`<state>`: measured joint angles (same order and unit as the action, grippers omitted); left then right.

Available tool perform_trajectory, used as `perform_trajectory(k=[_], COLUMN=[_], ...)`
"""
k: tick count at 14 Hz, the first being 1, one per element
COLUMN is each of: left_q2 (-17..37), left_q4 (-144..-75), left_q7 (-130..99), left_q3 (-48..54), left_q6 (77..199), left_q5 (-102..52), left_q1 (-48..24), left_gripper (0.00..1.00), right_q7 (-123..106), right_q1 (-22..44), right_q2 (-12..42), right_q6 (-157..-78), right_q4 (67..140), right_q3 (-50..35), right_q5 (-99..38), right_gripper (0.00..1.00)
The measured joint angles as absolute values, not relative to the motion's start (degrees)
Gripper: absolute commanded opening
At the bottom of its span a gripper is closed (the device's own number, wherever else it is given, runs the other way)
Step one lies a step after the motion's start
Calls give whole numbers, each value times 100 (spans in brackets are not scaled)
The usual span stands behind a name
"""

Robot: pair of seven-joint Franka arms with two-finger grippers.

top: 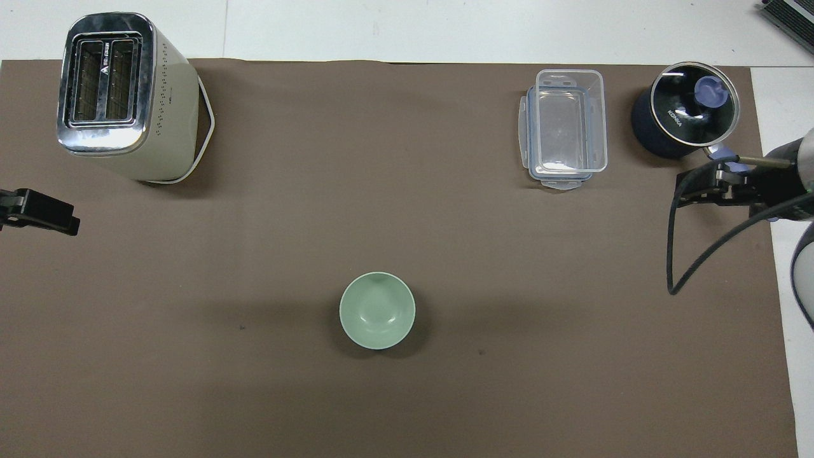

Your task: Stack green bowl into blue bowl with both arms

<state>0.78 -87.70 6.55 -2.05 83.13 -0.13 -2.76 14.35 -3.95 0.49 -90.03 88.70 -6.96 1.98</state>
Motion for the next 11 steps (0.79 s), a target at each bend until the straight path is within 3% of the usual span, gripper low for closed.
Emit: perform_trajectory(k=[11], left_q2=[-170], left_q4=[-8806], left_q7=[644], left_q3=[-173], left_q6=[8169], left_q5=[-13], left_q1=[-275], left_gripper=[100], right_q7=[1253], right_q1=[-398], right_q2=[49], right_q6=[-9003], right_q4=[8869], right_q3=[-696], right_q5=[193], right_gripper=[100])
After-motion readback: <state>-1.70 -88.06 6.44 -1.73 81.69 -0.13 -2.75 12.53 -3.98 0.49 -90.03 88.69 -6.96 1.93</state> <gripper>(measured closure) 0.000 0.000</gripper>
